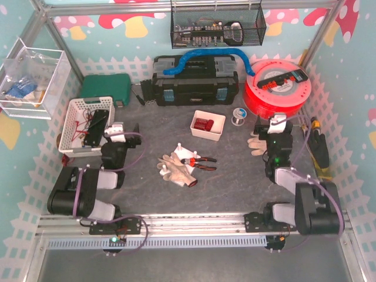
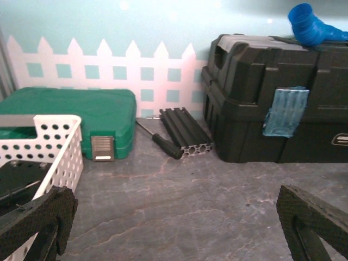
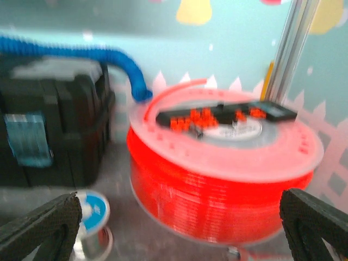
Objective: Install the large spring
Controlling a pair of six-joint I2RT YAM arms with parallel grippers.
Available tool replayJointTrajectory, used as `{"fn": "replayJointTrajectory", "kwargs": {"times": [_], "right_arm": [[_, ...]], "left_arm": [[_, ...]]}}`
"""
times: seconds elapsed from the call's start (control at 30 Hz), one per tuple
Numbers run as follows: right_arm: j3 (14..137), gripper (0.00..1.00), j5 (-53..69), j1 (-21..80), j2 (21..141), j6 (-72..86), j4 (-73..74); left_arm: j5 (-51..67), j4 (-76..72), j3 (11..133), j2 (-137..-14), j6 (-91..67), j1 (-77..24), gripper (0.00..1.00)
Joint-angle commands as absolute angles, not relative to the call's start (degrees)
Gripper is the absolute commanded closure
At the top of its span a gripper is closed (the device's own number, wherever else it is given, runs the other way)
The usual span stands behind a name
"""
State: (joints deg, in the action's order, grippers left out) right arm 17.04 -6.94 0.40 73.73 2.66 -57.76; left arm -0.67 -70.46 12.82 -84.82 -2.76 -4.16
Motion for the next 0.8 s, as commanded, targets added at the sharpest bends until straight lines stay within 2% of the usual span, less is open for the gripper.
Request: {"fn": "replayJointTrajectory", "kwargs": {"times": [0.0, 0.17, 0.3, 0.43, 0.57, 0.7, 0.77], "right_arm": [[22.9, 0.01, -5.1, 0.4, 65.6, 9.7, -42.9], [35.5, 0.01, 0.6, 0.4, 61.6, 17.6, -19.5], [41.5, 0.01, 1.2, 0.4, 61.6, 23.0, -6.6], [40.0, 0.01, 2.6, -0.2, 60.9, 27.6, -5.6], [40.4, 0.01, 10.7, -0.2, 62.4, 27.8, -5.7], [39.7, 0.03, 20.3, 0.3, 65.0, 31.8, -5.9], [39.0, 0.05, 23.7, 2.0, 65.9, 31.9, -6.1]], "left_arm": [[-2.9, -51.6, 19.0, -76.9, -3.0, -6.0, 0.01], [-5.6, -21.2, 36.8, -73.1, -14.9, -6.2, 0.01], [2.2, -9.9, 44.8, -71.6, -20.5, -6.2, 0.01], [11.8, -8.4, 43.8, -68.7, -28.7, -6.2, 0.01], [24.3, -18.2, 36.8, -66.4, -34.8, -6.2, 0.01], [33.0, -19.3, 37.5, -70.1, -37.4, -6.8, 0.01], [33.3, -18.6, 38.3, -71.8, -36.7, -8.6, 0.01]]}}
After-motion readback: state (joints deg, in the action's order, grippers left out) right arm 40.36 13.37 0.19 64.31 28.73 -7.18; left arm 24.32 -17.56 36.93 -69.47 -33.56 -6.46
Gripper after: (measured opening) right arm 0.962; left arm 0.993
